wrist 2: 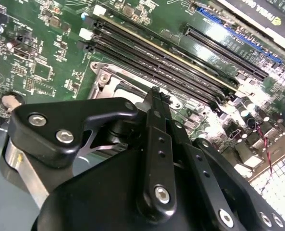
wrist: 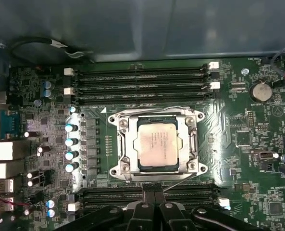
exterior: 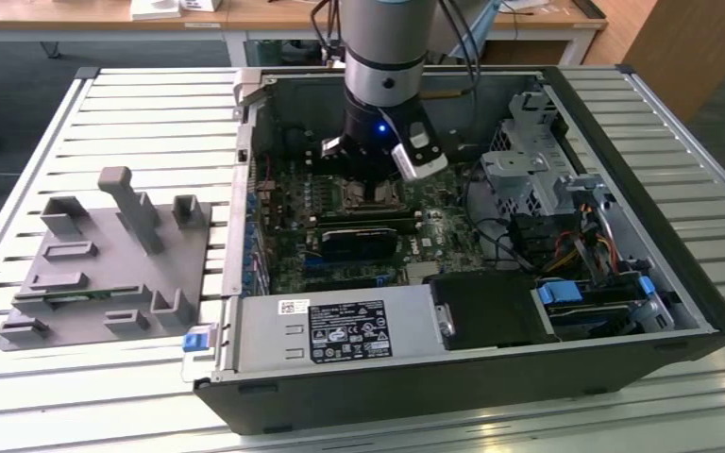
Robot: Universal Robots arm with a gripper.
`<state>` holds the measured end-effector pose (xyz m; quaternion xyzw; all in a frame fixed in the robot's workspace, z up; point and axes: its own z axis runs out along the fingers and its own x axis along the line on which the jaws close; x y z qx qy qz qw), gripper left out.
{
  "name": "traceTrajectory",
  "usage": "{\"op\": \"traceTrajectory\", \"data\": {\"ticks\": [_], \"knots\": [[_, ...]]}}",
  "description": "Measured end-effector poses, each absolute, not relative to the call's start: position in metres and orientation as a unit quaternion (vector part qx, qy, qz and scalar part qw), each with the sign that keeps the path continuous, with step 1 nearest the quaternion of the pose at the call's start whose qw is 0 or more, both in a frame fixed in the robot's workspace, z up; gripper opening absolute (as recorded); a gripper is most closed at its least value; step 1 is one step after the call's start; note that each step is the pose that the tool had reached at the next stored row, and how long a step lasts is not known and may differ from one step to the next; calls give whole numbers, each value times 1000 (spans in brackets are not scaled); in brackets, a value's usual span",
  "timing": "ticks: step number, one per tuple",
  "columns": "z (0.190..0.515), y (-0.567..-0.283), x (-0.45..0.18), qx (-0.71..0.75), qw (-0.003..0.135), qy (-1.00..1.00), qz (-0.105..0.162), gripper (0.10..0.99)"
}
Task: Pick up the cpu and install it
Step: 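Install the second cpu locking lever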
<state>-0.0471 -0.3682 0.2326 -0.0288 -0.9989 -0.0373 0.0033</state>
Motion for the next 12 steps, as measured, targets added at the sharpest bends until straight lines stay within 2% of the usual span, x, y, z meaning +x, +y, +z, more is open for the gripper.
{"op": "traceTrajectory", "data": {"ticks": [12], "knots": [[219,-372,-50,-29,3,-999,-38,106]]}}
